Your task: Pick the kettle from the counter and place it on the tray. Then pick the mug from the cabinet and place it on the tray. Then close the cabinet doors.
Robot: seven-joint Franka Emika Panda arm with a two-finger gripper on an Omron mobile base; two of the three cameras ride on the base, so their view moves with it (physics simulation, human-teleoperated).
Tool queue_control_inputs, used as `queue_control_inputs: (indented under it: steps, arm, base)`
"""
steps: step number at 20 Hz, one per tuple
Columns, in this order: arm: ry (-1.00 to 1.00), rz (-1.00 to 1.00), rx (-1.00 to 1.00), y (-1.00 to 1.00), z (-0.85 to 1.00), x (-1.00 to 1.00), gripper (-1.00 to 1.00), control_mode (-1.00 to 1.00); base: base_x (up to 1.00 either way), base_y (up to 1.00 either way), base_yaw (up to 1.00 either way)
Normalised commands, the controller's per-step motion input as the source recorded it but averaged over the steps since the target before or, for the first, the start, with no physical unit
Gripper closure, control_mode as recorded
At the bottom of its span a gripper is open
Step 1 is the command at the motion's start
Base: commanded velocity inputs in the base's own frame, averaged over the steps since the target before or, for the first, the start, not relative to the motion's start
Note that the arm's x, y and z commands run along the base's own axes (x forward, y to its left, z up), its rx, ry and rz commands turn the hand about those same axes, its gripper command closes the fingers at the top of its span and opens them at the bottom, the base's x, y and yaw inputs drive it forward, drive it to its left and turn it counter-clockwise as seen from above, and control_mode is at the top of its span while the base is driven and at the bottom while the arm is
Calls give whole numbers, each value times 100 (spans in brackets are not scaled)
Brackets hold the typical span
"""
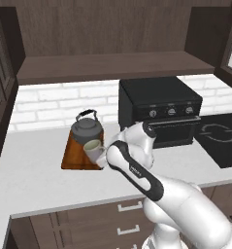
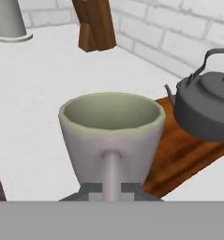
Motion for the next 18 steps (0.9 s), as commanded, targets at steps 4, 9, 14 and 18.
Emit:
queue_control_inputs:
  steps: [4,9,14,18]
  arm:
    - [0,0,0,3,-28,43,100,-100]
    - [0,0,0,0,-18,39,100,-100]
    - [0,0,0,11,-20,38,100,-100]
    - [0,0,0,17,-13,25,100,-100]
  base:
    - [0,0,0]
    - [0,0,0]
    - [0,0,0]
    - [0,0,0]
